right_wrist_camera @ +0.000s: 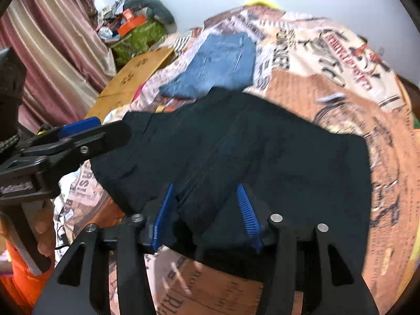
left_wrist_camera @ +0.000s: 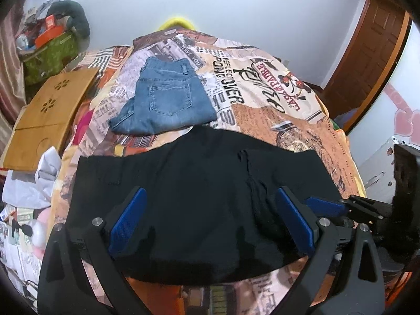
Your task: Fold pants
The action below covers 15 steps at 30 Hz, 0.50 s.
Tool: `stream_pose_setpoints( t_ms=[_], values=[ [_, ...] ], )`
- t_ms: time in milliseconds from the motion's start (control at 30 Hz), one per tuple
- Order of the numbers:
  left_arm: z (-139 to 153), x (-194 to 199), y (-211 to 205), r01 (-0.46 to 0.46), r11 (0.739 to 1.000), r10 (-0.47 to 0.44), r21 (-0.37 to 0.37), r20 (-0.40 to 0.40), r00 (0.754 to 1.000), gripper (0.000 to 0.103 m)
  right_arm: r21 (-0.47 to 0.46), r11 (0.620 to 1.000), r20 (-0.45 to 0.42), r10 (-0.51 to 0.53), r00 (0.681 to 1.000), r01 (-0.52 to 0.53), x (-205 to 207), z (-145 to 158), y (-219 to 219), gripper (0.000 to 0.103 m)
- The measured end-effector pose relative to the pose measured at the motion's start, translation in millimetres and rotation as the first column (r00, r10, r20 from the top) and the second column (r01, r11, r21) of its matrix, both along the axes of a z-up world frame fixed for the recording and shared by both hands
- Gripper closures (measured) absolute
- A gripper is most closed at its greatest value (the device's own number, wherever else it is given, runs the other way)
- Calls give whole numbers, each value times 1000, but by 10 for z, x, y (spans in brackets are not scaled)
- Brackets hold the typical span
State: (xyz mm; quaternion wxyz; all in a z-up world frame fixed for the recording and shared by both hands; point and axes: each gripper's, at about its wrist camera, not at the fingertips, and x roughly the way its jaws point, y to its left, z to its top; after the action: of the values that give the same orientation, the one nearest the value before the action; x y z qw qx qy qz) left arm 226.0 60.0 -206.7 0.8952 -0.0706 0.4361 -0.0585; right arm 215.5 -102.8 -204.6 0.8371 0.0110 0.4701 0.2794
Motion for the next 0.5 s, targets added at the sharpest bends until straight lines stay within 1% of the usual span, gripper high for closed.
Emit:
stream_pose_setpoints(
  t_ms=[167, 267, 400, 467, 500],
  values=[
    [69, 161, -209, 36, 999, -36, 31, 11, 999, 4, 24, 996, 44, -91, 995, 90, 77, 175, -370, 56],
    [69, 295, -376, 70, 997, -70, 33, 8, 997, 4, 23, 989, 82, -144, 986, 143, 165, 263, -637, 56],
    [-61, 505, -639, 126, 991, -125, 33, -38, 991, 4, 5, 981, 89, -192, 977, 192, 321, 240, -938, 56],
    [-162, 606, -783, 158, 987, -156, 32, -63, 986, 4, -6, 980, 93, -196, 976, 197, 386, 187, -1031, 56],
    [-213, 651, -853, 172, 984, -169, 37, -73, 983, 12, -5, 982, 94, -189, 977, 191, 417, 152, -1069, 56]
  ],
)
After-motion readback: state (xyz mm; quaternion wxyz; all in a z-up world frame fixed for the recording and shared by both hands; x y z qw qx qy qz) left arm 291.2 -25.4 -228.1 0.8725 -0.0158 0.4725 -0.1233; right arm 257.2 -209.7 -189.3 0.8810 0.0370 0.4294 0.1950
